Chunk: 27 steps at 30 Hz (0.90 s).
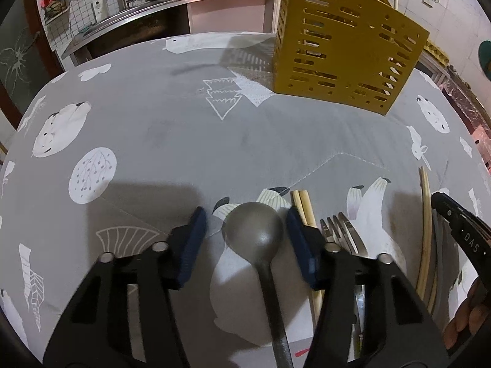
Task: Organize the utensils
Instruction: 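Grasp the grey spoon with the left tool while the right tool grasps a chopstick, then carry the spoon in the left tool to the holder while the right tool carries its chopstick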
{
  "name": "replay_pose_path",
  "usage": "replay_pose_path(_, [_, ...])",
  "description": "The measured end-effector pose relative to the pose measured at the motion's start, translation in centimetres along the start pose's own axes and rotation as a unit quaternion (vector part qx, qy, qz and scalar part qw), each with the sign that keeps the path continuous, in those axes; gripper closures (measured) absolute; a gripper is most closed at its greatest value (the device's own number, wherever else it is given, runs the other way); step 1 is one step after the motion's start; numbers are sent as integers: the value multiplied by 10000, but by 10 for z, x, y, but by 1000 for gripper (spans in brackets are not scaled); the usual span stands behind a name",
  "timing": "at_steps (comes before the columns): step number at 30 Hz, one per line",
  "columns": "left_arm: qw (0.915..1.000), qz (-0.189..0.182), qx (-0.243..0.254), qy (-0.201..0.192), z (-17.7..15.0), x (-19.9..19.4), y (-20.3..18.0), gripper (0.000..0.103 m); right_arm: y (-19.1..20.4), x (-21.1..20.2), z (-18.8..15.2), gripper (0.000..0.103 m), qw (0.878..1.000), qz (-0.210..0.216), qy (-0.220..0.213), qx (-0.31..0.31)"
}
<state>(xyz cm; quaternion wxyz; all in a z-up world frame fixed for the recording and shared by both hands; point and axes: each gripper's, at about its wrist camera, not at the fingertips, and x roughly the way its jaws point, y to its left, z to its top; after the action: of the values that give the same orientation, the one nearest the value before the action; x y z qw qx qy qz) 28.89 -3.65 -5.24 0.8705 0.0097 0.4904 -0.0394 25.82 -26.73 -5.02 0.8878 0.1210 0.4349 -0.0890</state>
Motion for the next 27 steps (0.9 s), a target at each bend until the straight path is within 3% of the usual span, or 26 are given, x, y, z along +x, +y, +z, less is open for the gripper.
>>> replay_pose_path(2, [10000,-40,-43,17,1,0,3,68,0,0,0,93,10000,36,-12,8])
replay_pose_path(13, [9995,-245,-90,-177,3,-14,6,68,-10,-21,13,94,9986,333,-387,101])
replay_pose_path(19, [9963,-160,99,-841,6,-49,4,68,-10,-45,27,96,9953,475,-848,35])
replay_pose_path(27, [9850,-96,294,-1698,9,-102,3,68,-6,-87,36,96,9847,588,-1635,-138])
